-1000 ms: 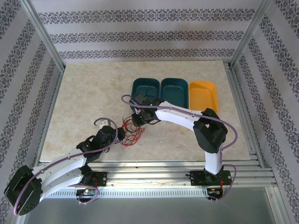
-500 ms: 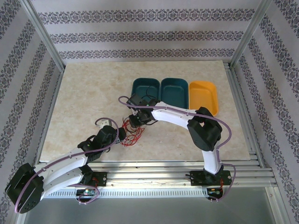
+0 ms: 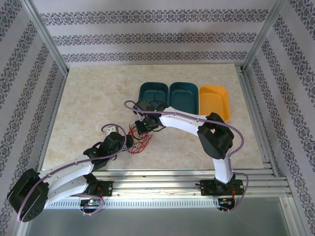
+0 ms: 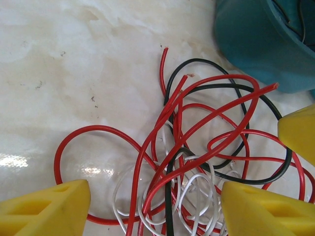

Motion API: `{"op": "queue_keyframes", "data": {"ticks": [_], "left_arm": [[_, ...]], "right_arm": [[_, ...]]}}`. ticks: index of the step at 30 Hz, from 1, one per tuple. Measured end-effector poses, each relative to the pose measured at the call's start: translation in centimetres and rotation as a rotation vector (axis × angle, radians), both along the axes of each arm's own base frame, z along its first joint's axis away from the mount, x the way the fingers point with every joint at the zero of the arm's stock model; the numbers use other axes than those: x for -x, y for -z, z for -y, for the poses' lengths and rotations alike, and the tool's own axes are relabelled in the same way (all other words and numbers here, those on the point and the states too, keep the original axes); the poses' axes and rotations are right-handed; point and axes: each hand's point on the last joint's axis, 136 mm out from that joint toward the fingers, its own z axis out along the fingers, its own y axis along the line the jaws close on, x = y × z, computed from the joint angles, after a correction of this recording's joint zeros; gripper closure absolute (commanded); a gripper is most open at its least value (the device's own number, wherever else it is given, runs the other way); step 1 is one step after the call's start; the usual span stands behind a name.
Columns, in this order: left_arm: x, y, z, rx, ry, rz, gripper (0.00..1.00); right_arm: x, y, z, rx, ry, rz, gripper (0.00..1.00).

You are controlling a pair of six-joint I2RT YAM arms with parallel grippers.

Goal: Untangle the cables

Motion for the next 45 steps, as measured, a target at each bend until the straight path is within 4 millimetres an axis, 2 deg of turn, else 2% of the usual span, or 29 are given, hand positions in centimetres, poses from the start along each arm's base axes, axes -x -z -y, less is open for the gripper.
{"op": "queue_keyframes", "data": {"ticks": [4,14,26,31,38,45], "left_arm": [[0.0,0.4,0.0,-0.007,0.001,-0.011,0.35],[-0.1,1.2,0.1,-0.017,-0.002,-0.031,0.52],[-0.2,1.7,0.0,-0.007,-0.025,-0.048,0.65],[-0.1,2.0,0.1,0.001,-0.027,-0.058,0.67],[0.0,2.4,0.2,-0.003,-0.022,-0.071,0.67],[0.0,2.5,0.2,-0.001,-0.02,-0.075,0.67]], "right_arm": [[0.2,-1.1,-0.4,-0.043,-0.01,0.009,1.0],[1.4,-9.3,-0.5,-0.255,-0.044,0.116,1.0],[2.1,-15.1,0.5,-0.357,-0.052,0.224,1.0],[2.2,-16.6,2.0,-0.381,-0.033,0.252,1.0],[0.5,-17.9,4.9,-0.42,0.036,0.268,1.0],[0.1,-19.8,6.0,-0.48,0.054,0.282,1.0]]}}
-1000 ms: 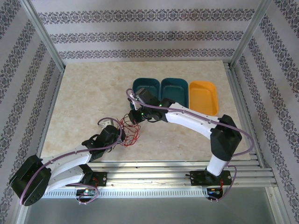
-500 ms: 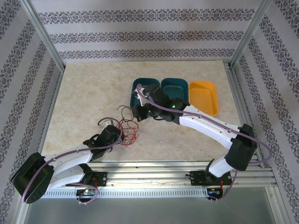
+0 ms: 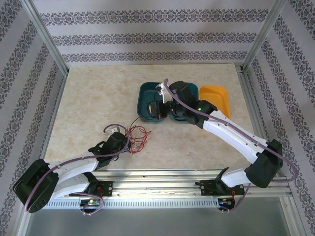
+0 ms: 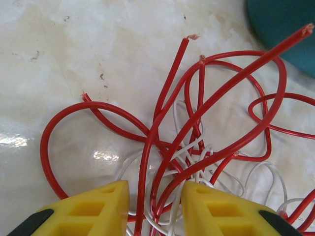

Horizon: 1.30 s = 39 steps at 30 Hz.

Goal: Untangle the cables

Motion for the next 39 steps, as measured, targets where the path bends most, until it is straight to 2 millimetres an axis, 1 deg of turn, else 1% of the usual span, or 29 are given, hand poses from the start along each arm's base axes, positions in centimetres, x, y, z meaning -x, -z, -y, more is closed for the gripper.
{"op": "queue_keyframes", "data": {"ticks": [5,10,15,19,22,25,27,32,39], "left_arm": [[0.0,0.0,0.0,0.002,-0.002,0.0,0.67],[0.0,0.0,0.1,0.005,0.0,-0.001,0.67],[0.0,0.0,0.1,0.006,0.001,0.0,0.67],[0.0,0.0,0.1,0.006,0.001,0.0,0.67],[0.0,0.0,0.1,0.008,0.003,-0.001,0.66],[0.0,0.0,0.2,0.009,0.004,-0.002,0.66],[0.1,0.0,0.2,0.01,0.006,-0.004,0.66],[0.1,0.0,0.2,0.012,0.009,-0.005,0.65],[0.1,0.0,0.2,0.013,0.009,-0.004,0.65]], "right_arm": [[0.5,-1.6,0.1,-0.037,-0.01,0.025,1.0],[0.5,-2.8,0.8,-0.058,0.002,0.05,1.0],[0.2,-3.4,1.2,-0.061,0.009,0.068,1.0],[-0.6,-4.7,1.5,-0.055,0.024,0.111,1.0],[-1.9,-5.7,1.8,-0.053,0.05,0.146,1.0],[-4.0,-5.8,2.1,-0.038,0.091,0.158,1.0],[-5.5,-5.3,2.4,-0.013,0.123,0.163,1.0],[-9.2,-3.1,3.2,0.052,0.204,0.141,1.0],[-13.0,-0.4,4.2,0.111,0.279,0.107,1.0]]}}
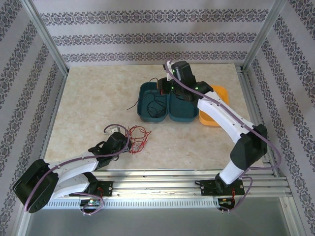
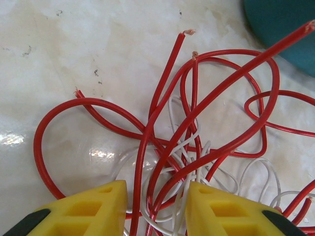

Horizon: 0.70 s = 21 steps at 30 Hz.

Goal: Untangle the cables

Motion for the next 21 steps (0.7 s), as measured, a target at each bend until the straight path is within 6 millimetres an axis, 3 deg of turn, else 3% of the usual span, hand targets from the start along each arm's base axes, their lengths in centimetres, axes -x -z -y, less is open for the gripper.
{"op": "queue_keyframes", "data": {"ticks": [10,18,21], "left_arm": [[0.0,0.0,0.1,0.003,0.003,-0.002,0.65],[0.0,0.1,0.0,0.006,0.001,-0.006,0.65],[0.0,0.1,0.0,0.006,0.003,-0.01,0.65]], "right_arm": [[-3.7,4.7,1.1,0.049,0.055,-0.085,1.0],[-4.8,4.3,2.8,0.047,0.098,-0.078,1.0],[-5.2,5.0,3.2,0.056,0.107,-0.088,1.0]]}}
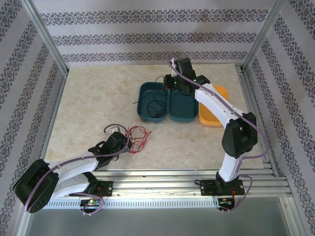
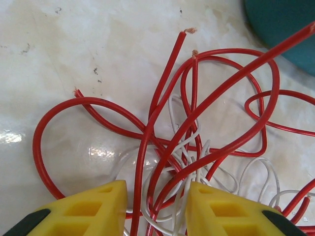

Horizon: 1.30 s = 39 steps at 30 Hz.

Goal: Untangle the cables

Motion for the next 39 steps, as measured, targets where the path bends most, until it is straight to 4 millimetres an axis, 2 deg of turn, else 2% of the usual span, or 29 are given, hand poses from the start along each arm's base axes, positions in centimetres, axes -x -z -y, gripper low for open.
{"op": "queue_keyframes", "data": {"ticks": [9,16,22,27,34,39], "left_arm": [[0.1,0.5,0.0,-0.01,0.003,-0.018,0.65],[0.2,0.5,0.0,-0.01,0.003,-0.018,0.65],[0.1,0.5,0.0,-0.009,0.002,-0.017,0.65],[0.1,0.5,0.0,-0.008,0.002,-0.016,0.65],[0.0,0.2,-0.1,0.0,-0.001,-0.011,0.65],[0.0,0.1,0.0,0.006,0.001,-0.007,0.65]], "right_arm": [[-0.9,3.7,0.8,0.122,-0.018,-0.045,1.0],[-1.7,4.3,0.7,0.194,-0.084,-0.034,1.0],[-1.6,7.6,0.5,0.25,-0.124,-0.094,1.0],[-1.4,10.1,-0.8,0.305,-0.173,-0.132,1.0],[-1.5,11.7,-3.7,0.37,-0.241,-0.128,1.0],[-1.8,13.7,-4.0,0.401,-0.25,-0.168,1.0]]}}
